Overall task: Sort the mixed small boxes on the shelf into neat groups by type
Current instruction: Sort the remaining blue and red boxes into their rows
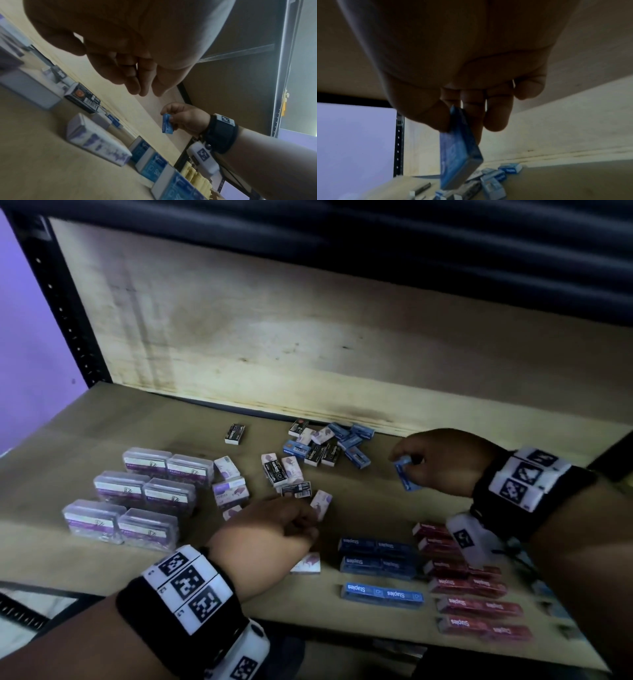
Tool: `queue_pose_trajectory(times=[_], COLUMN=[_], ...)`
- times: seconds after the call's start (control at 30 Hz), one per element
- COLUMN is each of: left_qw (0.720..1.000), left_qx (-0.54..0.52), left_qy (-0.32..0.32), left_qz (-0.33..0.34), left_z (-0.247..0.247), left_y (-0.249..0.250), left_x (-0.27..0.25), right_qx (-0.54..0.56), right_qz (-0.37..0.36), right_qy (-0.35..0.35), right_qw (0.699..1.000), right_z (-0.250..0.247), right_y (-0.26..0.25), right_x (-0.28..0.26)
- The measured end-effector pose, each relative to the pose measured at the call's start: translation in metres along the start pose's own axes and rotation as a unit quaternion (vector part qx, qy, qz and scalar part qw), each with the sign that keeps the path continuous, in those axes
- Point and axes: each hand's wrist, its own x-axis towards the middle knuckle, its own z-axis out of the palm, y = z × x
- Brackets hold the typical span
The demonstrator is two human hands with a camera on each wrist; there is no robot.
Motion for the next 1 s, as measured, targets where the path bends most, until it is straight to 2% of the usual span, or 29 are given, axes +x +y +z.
queue_pose_trajectory(times=[0.2,0.4,0.63,0.7,0.83,1.0], left_qw=[1.0,0.998,0.993,0.99,0.967,0.927], left_qx=[0.024,0.039,0.084,0.103,0.211,0.32], left_qy=[-0.017,-0.046,-0.079,-0.089,-0.099,-0.165], left_qz=[-0.007,-0.006,0.017,0.044,0.106,0.103], left_z=[0.001,0.007,0.012,0.011,0.01,0.014], left_y=[0.004,0.01,0.021,0.026,0.035,0.047], left_x=[0.0,0.008,0.03,0.041,0.071,0.117], right_qx=[0.078,0.158,0.201,0.215,0.215,0.209], right_qz=[0.028,0.033,0.048,0.054,0.051,0.045], right_qy=[0.033,0.131,0.104,0.11,0.106,0.099], right_qw=[0.996,0.978,0.973,0.969,0.97,0.972], right_z=[0.01,0.029,0.037,0.039,0.044,0.05], right_y=[-0.018,-0.021,-0.017,-0.014,-0.012,-0.012], right_x=[-0.055,-0.091,-0.11,-0.112,-0.114,-0.117])
